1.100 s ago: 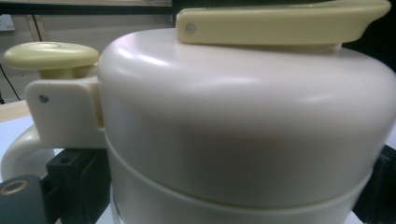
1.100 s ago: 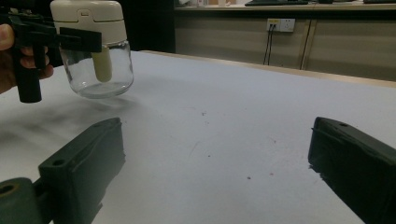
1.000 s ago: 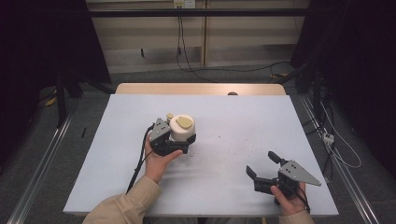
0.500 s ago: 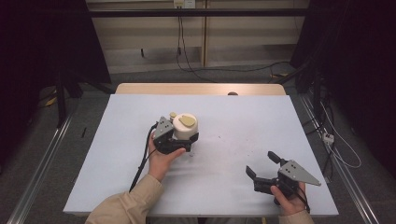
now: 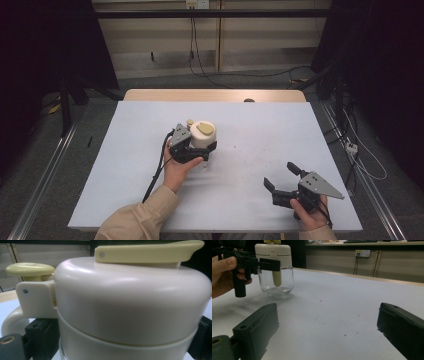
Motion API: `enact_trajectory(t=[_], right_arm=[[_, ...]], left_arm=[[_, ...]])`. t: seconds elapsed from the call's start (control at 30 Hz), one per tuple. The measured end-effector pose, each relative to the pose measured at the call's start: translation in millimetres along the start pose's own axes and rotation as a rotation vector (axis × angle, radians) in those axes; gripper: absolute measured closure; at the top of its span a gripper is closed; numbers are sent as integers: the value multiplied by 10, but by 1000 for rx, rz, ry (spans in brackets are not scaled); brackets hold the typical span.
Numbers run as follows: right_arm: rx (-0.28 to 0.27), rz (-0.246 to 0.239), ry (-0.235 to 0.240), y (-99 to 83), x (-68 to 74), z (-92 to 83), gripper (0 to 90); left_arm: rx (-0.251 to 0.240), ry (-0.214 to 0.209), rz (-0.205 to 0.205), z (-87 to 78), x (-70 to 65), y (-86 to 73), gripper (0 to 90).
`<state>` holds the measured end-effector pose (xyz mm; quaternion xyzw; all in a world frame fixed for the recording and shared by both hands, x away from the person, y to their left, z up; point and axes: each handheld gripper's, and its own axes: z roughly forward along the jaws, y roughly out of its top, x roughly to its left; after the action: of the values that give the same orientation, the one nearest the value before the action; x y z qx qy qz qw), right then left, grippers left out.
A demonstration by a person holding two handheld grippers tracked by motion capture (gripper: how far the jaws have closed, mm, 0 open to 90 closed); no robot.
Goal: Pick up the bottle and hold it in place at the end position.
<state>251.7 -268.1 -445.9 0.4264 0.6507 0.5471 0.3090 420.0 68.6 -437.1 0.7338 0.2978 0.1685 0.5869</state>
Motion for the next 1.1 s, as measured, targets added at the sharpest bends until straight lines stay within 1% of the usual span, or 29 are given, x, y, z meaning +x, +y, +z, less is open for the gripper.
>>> enact_trajectory(t=[0.03,0.07,0.1,0.23,0.27,0.33,0.43,0.57,0.6,0.63,0.67,0.7,0.73,0.77,0.8,0.9,0.97,1.07,1.1], right_arm=[[0,4,-1,0,1,0,30],[1,4,-2,-1,0,0,30],[1,5,-2,-1,0,0,30],[2,5,-5,-3,-2,-1,30],[2,6,-5,-3,-2,-1,30],[2,6,-5,-4,-2,0,30],[3,4,-4,-6,-4,-2,30],[3,5,-5,-8,-8,-2,30],[3,5,-4,-9,-8,-1,30],[3,5,-5,-10,-8,-1,30],[3,5,-4,-10,-8,-1,30],[3,5,-5,-10,-8,-1,30],[3,6,-6,-11,-8,-1,30],[2,8,-5,-11,-8,-2,30],[2,7,-5,-12,-9,-3,30],[1,10,-6,-14,-13,-6,30],[2,11,-7,-16,-16,-8,30],[0,12,-8,-19,-22,-7,30],[1,14,-8,-20,-23,-6,30]], left_arm=[[0,-4,2,14,-4,4,58],[-4,-5,-10,26,-14,5,58],[-7,-6,-6,38,-13,9,58],[-7,-12,-13,79,-15,7,58],[-9,-11,-18,89,-16,1,58],[-1,-11,-11,105,-10,-9,58],[3,-4,-19,119,-1,-21,58],[3,-3,-24,137,-5,-7,58],[1,-8,-15,144,2,2,58],[0,-10,-25,149,-5,6,59],[2,-11,-15,154,-2,15,59],[0,-12,-19,164,-10,19,58],[2,-14,-14,174,-9,24,58],[-3,-15,-20,186,-16,25,59],[1,-18,-16,195,-16,26,58],[3,-20,-20,228,-21,23,59],[10,-20,-10,247,-10,21,59],[4,-20,-27,282,-11,13,59],[8,-21,-19,286,-3,11,59]])
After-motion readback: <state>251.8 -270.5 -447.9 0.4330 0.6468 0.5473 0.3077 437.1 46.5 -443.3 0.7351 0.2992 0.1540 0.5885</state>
